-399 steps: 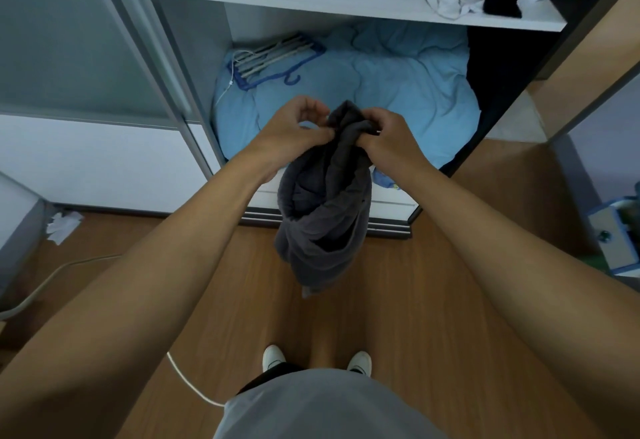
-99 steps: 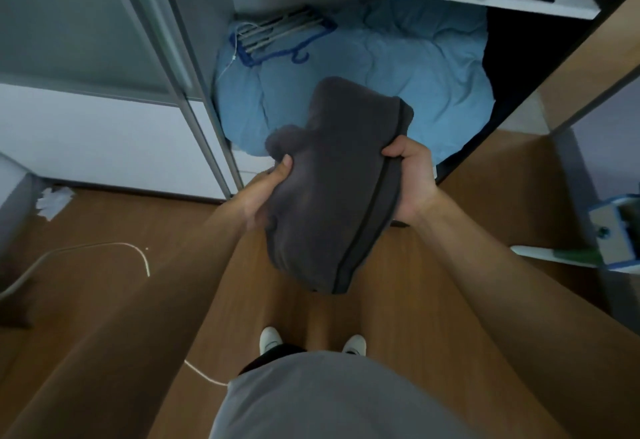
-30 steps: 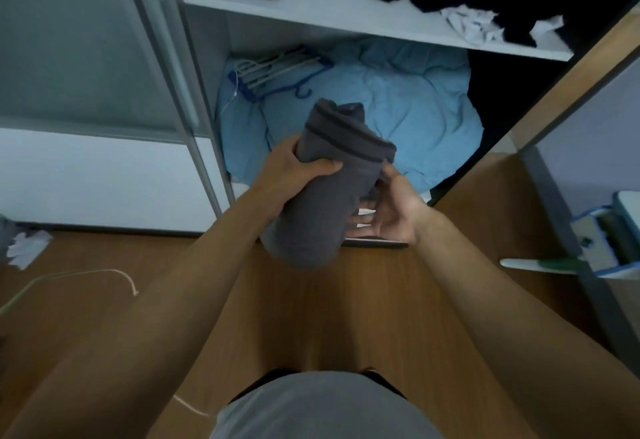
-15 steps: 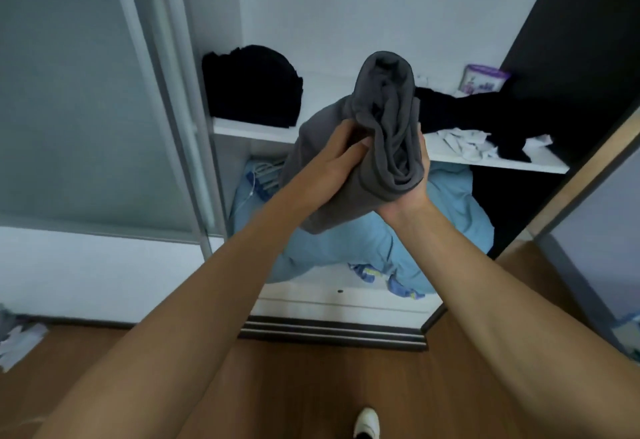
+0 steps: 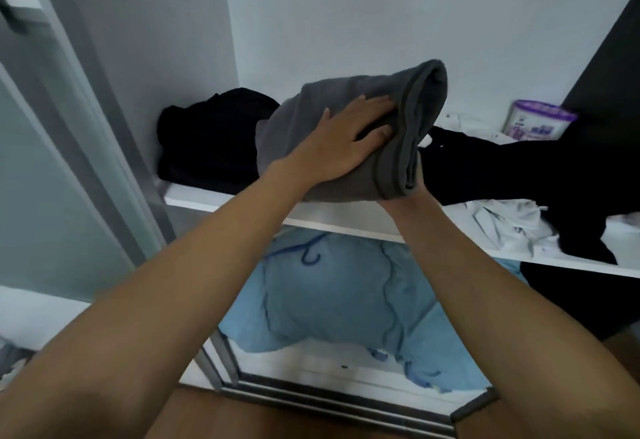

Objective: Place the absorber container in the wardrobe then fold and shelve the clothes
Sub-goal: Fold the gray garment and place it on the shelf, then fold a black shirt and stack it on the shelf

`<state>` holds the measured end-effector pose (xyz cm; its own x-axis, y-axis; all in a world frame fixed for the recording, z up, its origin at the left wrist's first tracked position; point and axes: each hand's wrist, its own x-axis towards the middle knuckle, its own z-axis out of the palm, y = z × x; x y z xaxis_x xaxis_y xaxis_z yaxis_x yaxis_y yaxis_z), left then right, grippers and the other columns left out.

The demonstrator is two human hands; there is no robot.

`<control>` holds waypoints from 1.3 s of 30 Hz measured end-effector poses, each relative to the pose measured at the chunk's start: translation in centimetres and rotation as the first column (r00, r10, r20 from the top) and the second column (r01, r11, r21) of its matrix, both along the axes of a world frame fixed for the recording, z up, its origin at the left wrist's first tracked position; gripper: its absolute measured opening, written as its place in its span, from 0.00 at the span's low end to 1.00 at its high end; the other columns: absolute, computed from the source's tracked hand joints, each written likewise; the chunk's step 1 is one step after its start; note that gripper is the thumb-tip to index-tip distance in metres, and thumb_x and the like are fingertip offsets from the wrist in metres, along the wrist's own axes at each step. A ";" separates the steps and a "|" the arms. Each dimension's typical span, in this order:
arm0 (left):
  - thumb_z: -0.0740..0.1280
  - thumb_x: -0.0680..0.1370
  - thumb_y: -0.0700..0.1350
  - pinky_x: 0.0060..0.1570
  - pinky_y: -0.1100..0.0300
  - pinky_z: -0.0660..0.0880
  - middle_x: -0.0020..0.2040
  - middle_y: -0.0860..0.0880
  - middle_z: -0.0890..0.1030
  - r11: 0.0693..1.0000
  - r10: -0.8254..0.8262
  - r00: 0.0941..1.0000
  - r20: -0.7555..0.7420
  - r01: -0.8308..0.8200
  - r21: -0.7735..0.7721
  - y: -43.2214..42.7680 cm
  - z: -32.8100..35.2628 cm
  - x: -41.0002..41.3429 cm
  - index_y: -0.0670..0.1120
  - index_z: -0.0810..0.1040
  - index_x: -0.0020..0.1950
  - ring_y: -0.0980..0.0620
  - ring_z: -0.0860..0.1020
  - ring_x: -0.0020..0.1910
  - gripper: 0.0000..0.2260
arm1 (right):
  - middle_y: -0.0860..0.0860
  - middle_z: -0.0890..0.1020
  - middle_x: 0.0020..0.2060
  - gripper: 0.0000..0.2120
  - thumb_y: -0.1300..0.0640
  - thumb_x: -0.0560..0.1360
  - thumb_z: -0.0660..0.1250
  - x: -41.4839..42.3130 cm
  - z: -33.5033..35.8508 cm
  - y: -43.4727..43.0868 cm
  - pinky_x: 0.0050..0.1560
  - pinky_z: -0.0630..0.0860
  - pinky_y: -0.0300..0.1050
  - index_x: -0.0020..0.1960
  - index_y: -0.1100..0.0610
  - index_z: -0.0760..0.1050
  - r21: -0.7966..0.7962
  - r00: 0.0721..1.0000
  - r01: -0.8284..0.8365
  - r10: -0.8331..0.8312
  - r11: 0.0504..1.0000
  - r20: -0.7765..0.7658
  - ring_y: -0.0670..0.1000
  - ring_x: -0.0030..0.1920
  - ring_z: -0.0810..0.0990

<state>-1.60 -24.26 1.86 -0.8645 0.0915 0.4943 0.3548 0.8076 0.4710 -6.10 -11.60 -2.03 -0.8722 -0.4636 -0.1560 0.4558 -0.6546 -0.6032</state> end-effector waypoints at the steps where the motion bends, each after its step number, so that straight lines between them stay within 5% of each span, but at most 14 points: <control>1: 0.53 0.82 0.61 0.73 0.28 0.46 0.78 0.59 0.65 0.995 0.060 0.996 0.070 -0.055 -0.078 -0.5 -1.0 -2.2 0.61 0.65 0.76 0.51 0.58 0.79 0.22 | 0.57 0.76 0.65 0.20 0.57 0.81 0.62 -2.1 -0.6 0.1 0.63 0.72 0.47 0.72 0.58 0.68 0.169 0.999 0.001 -0.007 0.986 0.032 0.55 0.64 0.75; 3: 0.52 0.81 0.64 0.71 0.26 0.44 0.80 0.57 0.60 0.950 0.230 0.936 0.265 -0.157 -0.271 -2.1 -4.2 -5.5 0.62 0.62 0.77 0.46 0.54 0.80 0.24 | 0.61 0.79 0.62 0.15 0.60 0.83 0.56 -6.6 -2.1 2.1 0.59 0.76 0.51 0.67 0.62 0.74 0.451 0.991 0.069 -0.114 0.890 0.072 0.58 0.61 0.77; 7: 0.51 0.80 0.65 0.72 0.29 0.48 0.82 0.56 0.52 0.888 0.438 0.770 0.463 -0.294 -0.353 -5.3 -10.7 -8.3 0.65 0.54 0.78 0.42 0.51 0.80 0.26 | 0.50 0.81 0.44 0.05 0.51 0.73 0.65 -11.8 -4.2 5.0 0.38 0.74 0.40 0.46 0.50 0.78 0.691 0.953 0.231 -0.014 0.685 -0.304 0.47 0.39 0.79; 10: 0.51 0.79 0.64 0.71 0.28 0.52 0.81 0.55 0.56 0.871 0.472 0.787 0.397 -0.346 -0.350 -5.8 -11.1 -9.7 0.64 0.56 0.78 0.43 0.56 0.79 0.27 | 0.39 0.83 0.51 0.14 0.46 0.73 0.67 -13.0 -5.3 3.2 0.47 0.76 0.34 0.58 0.42 0.78 0.754 0.802 0.231 0.319 0.615 -0.506 0.41 0.50 0.82; 12: 0.53 0.79 0.61 0.70 0.27 0.53 0.80 0.53 0.59 0.858 0.499 0.773 0.392 -0.378 -0.346 -5.9 -10.6 -10.7 0.61 0.59 0.77 0.43 0.58 0.78 0.26 | 0.48 0.78 0.64 0.24 0.54 0.78 0.63 -13.1 -6.3 1.4 0.60 0.74 0.43 0.74 0.48 0.68 0.814 0.722 0.249 0.460 0.525 -0.517 0.48 0.62 0.77; 14: 0.57 0.79 0.57 0.71 0.27 0.50 0.79 0.51 0.61 0.846 0.526 0.782 0.335 -0.439 -0.304 -5.6 -10.0 -11.7 0.56 0.64 0.76 0.44 0.59 0.77 0.24 | 0.55 0.75 0.68 0.27 0.61 0.80 0.58 -13.2 -7.1 0.2 0.61 0.70 0.45 0.78 0.53 0.60 0.834 0.718 0.290 0.469 0.470 -0.514 0.55 0.65 0.74; 17: 0.61 0.79 0.53 0.74 0.30 0.49 0.78 0.49 0.63 0.888 0.451 0.876 0.172 -0.421 -0.182 -4.1 -8.9 -13.7 0.54 0.68 0.74 0.47 0.60 0.77 0.22 | 0.58 0.76 0.65 0.24 0.62 0.81 0.56 -13.5 -7.5 -0.4 0.58 0.70 0.46 0.76 0.57 0.62 0.847 0.673 0.334 0.524 0.413 -0.521 0.58 0.63 0.76; 23: 0.60 0.79 0.55 0.71 0.27 0.49 0.78 0.50 0.63 0.912 0.400 0.864 0.307 -0.343 -0.224 -1.7 -9.3 -18.1 0.57 0.64 0.76 0.46 0.58 0.77 0.25 | 0.53 0.83 0.55 0.12 0.54 0.80 0.62 -15.7 -6.5 3.9 0.58 0.76 0.54 0.60 0.55 0.78 0.803 0.537 0.543 0.633 0.247 -0.558 0.55 0.56 0.80; 26: 0.59 0.77 0.57 0.68 0.24 0.50 0.74 0.49 0.67 0.883 0.455 0.838 0.301 -0.379 -0.279 -1.3 -9.7 -18.9 0.57 0.66 0.73 0.42 0.62 0.74 0.24 | 0.51 0.76 0.66 0.24 0.44 0.75 0.68 -17.4 -6.2 8.1 0.64 0.71 0.55 0.69 0.51 0.73 0.692 0.602 0.712 0.607 -0.116 -0.518 0.56 0.67 0.73; 29: 0.59 0.76 0.57 0.67 0.23 0.50 0.72 0.46 0.67 0.857 0.492 0.811 0.318 -0.385 -0.343 -0.4 -9.5 -19.1 0.55 0.67 0.71 0.39 0.62 0.73 0.23 | 0.50 0.74 0.68 0.32 0.36 0.72 0.69 -18.0 -6.1 10.4 0.66 0.67 0.59 0.71 0.50 0.70 0.743 0.752 0.549 0.613 -0.382 -0.241 0.57 0.69 0.70; 33: 0.58 0.76 0.56 0.68 0.23 0.48 0.72 0.46 0.66 0.865 0.472 0.835 0.284 -0.376 -0.333 -0.5 -10.2 -19.0 0.55 0.66 0.71 0.39 0.60 0.74 0.22 | 0.47 0.82 0.54 0.07 0.50 0.76 0.69 -18.1 -6.7 11.0 0.62 0.72 0.54 0.53 0.49 0.79 0.756 0.742 0.587 0.566 -0.289 -0.359 0.53 0.59 0.79; 36: 0.57 0.77 0.57 0.69 0.24 0.48 0.73 0.46 0.65 0.872 0.458 0.850 0.259 -0.374 -0.315 -0.9 -10.7 -19.1 0.56 0.65 0.71 0.40 0.60 0.75 0.22 | 0.47 0.84 0.48 0.03 0.53 0.77 0.68 -18.9 -7.6 10.6 0.55 0.74 0.48 0.45 0.51 0.77 0.768 0.798 0.566 0.433 -0.301 -0.419 0.53 0.52 0.81; 37: 0.57 0.77 0.57 0.69 0.25 0.48 0.73 0.46 0.65 0.874 0.456 0.854 0.249 -0.377 -0.307 -1.0 -10.9 -19.2 0.56 0.65 0.72 0.40 0.59 0.75 0.22 | 0.48 0.83 0.46 0.04 0.53 0.77 0.68 -19.3 -7.7 10.5 0.54 0.74 0.47 0.44 0.51 0.77 0.797 0.826 0.544 0.336 -0.262 -0.453 0.53 0.50 0.81; 39: 0.58 0.77 0.56 0.70 0.26 0.48 0.74 0.46 0.65 0.878 0.453 0.865 0.217 -0.390 -0.278 -0.9 -11.4 -19.4 0.55 0.66 0.72 0.40 0.59 0.75 0.23 | 0.50 0.81 0.42 0.09 0.58 0.77 0.69 -19.7 -7.4 10.5 0.52 0.74 0.46 0.39 0.52 0.74 0.851 0.849 0.525 0.071 0.003 -0.524 0.53 0.46 0.79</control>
